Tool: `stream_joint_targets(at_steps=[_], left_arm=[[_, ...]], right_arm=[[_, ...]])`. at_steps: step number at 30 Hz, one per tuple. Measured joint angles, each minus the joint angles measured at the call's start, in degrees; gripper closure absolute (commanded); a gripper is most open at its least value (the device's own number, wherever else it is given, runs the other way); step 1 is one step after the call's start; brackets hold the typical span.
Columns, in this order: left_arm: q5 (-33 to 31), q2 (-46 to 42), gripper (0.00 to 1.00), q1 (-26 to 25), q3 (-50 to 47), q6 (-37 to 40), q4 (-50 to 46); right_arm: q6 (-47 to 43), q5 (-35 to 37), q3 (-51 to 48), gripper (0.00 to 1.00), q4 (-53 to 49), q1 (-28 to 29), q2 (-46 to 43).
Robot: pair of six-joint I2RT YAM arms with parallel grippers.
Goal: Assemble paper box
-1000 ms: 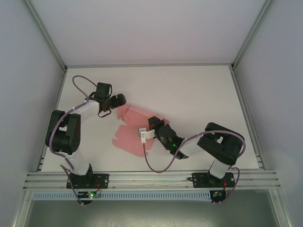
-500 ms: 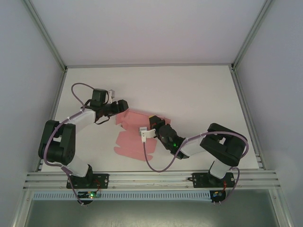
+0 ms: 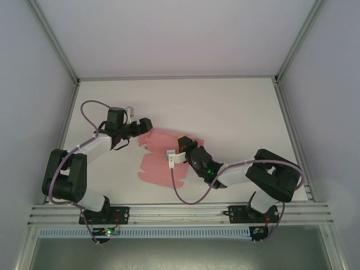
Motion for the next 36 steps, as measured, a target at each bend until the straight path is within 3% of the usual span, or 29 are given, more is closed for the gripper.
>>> stream_joint_targets(at_steps=[8, 11, 18, 28, 32, 36], left_arm=[[-13.60, -0.04, 0.00, 1.64, 6.45, -2.12, -7.13], [-14.93, 3.69, 0.05, 2.80, 8.94, -1.66, -9.68], [-3.06, 12.11, 0.24, 2.47, 8.79, 1.55, -10.58], [11.93, 7.15, 0.46, 1.90, -0.04, 0.85, -5.18], [14.67, 4.15, 0.43, 1.62, -1.73, -0.24, -3.93], [10.45, 0.66, 0.42, 1.49, -1.73, -0.81, -6.36]], right_arm=[[0.15, -0.20, 0.00, 1.00, -0.61, -0.07, -0.37], [0.52, -0.46, 0.00, 1.00, -0.59, -0.09, -0.37], [1.03, -0.57, 0.00, 1.00, -0.50, -0.09, -0.37], [1.97, 0.52, 0.00, 1.00, -0.46, -0.09, -0.37], [2.08, 1.51, 0.00, 1.00, -0.44, -0.09, -0.37], [2.05, 1.92, -0.20, 1.00, 0.04, -0.09, -0.37]])
